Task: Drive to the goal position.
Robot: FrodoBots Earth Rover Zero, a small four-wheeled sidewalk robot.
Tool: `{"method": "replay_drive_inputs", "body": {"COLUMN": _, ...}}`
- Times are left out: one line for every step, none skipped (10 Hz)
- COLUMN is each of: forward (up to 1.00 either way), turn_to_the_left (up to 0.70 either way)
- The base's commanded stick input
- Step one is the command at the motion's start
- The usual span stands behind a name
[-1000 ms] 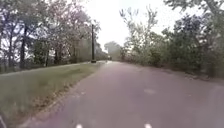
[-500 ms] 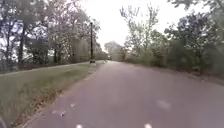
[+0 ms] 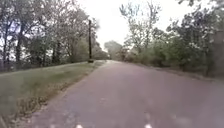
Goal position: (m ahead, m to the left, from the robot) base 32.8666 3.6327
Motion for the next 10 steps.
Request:
{"method": "replay_drive_inputs", "body": {"forward": 1.00, "turn_to_the_left": 0.00}}
{"method": "replay_drive_inputs", "body": {"forward": 1.00, "turn_to_the_left": 0.00}}
{"method": "replay_drive_inputs", "body": {"forward": 1.00, "turn_to_the_left": 0.00}}
{"method": "replay_drive_inputs", "body": {"forward": 1.00, "turn_to_the_left": 0.00}}
{"method": "replay_drive_inputs", "body": {"forward": 1.00, "turn_to_the_left": 0.00}}
{"method": "replay_drive_inputs", "body": {"forward": 1.00, "turn_to_the_left": 0.00}}
{"method": "replay_drive_inputs", "body": {"forward": 1.00, "turn_to_the_left": 0.00}}
{"method": "replay_drive_inputs", "body": {"forward": 1.00, "turn_to_the_left": 0.00}}
{"method": "replay_drive_inputs", "body": {"forward": 1.00, "turn_to_the_left": 0.00}}
{"method": "replay_drive_inputs", "body": {"forward": 1.00, "turn_to_the_left": 0.00}}
